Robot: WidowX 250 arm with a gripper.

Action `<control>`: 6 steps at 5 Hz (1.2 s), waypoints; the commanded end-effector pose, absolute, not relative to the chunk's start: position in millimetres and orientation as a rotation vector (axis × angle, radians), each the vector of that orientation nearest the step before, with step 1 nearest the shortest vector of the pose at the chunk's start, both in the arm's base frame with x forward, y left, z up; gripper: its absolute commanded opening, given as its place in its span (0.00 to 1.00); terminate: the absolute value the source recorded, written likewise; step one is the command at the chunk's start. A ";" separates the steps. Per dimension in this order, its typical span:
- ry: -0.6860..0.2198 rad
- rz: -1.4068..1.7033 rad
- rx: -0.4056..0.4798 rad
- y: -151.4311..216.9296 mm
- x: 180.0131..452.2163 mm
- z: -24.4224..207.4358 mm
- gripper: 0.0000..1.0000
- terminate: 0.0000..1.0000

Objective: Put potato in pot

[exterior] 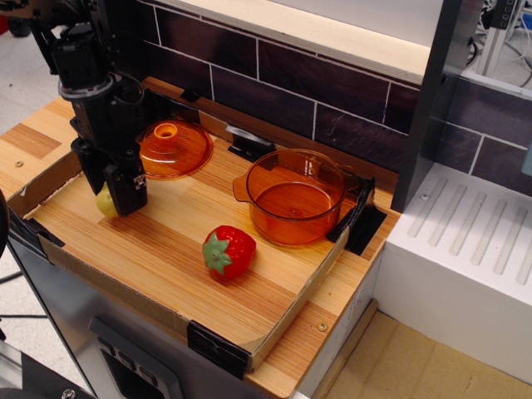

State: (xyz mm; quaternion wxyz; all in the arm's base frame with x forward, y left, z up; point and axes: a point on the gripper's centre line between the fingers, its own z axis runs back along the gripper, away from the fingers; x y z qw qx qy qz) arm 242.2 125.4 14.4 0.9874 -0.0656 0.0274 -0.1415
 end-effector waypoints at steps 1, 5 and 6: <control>-0.076 -0.187 -0.123 124.6 267.2 97.6 0.00 0.00; -0.092 -0.151 -0.139 16.2 305.2 91.8 0.00 0.00; -0.063 -0.136 -0.122 -2.2 313.3 76.6 0.00 0.00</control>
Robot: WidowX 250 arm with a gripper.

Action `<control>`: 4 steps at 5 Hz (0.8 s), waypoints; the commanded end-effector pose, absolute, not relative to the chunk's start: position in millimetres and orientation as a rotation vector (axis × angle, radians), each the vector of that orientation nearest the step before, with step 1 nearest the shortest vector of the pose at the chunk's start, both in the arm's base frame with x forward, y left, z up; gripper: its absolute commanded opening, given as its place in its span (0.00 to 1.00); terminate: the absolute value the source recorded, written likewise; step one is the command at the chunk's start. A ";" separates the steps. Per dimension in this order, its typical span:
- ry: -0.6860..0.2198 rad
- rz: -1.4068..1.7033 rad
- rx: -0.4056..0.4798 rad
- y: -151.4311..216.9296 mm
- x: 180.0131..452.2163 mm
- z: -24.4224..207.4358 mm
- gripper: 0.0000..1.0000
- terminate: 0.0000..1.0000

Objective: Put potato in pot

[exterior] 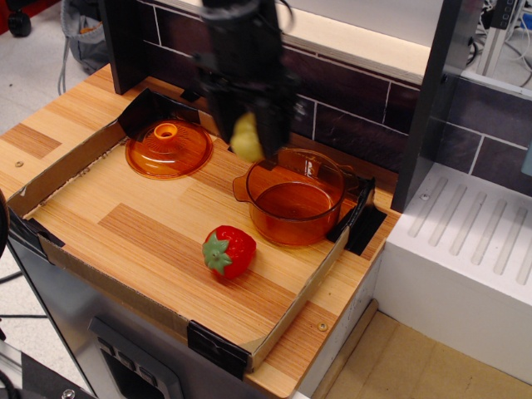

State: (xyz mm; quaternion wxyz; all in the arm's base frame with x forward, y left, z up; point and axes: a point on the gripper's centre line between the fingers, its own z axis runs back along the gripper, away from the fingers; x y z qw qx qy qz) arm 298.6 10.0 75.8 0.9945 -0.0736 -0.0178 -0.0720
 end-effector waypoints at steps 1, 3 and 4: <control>-0.055 -0.139 -0.131 -9.2 314.5 67.1 1.00 0.00; -0.057 -0.147 -0.110 6.3 319.7 86.3 1.00 0.00; -0.081 -0.103 -0.110 42.7 313.8 110.5 1.00 0.00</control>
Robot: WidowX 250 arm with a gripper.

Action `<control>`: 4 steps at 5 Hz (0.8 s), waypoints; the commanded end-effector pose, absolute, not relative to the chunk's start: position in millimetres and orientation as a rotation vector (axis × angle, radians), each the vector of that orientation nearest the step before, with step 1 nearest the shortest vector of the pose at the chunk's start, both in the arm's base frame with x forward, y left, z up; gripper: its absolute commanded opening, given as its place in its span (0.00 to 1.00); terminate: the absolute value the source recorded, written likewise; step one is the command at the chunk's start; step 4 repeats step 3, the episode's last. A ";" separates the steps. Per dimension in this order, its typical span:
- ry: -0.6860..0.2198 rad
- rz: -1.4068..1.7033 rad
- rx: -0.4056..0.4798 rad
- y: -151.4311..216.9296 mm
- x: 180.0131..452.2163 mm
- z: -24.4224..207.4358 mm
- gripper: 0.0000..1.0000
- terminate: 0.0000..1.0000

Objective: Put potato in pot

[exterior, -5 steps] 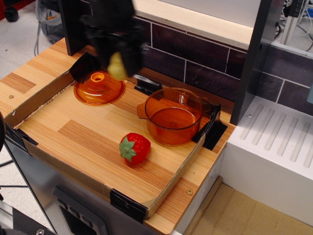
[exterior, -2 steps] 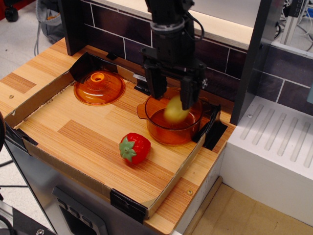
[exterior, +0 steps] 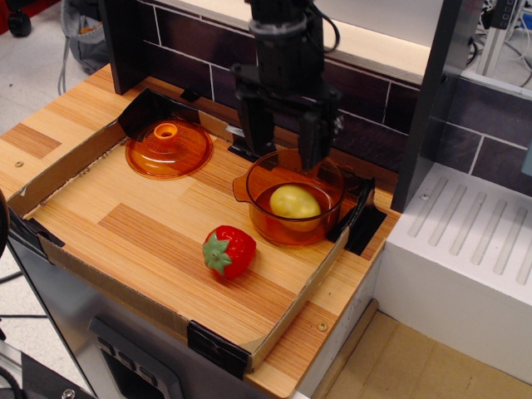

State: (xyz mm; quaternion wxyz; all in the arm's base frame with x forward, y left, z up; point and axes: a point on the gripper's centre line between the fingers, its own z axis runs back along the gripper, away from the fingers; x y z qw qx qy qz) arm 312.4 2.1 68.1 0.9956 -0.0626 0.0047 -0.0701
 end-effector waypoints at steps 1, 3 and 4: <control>-0.081 -0.103 -0.110 42.7 313.8 110.5 1.00 0.00; -0.081 -0.103 -0.110 42.7 313.8 110.5 1.00 1.00; -0.081 -0.103 -0.110 42.7 313.8 110.5 1.00 1.00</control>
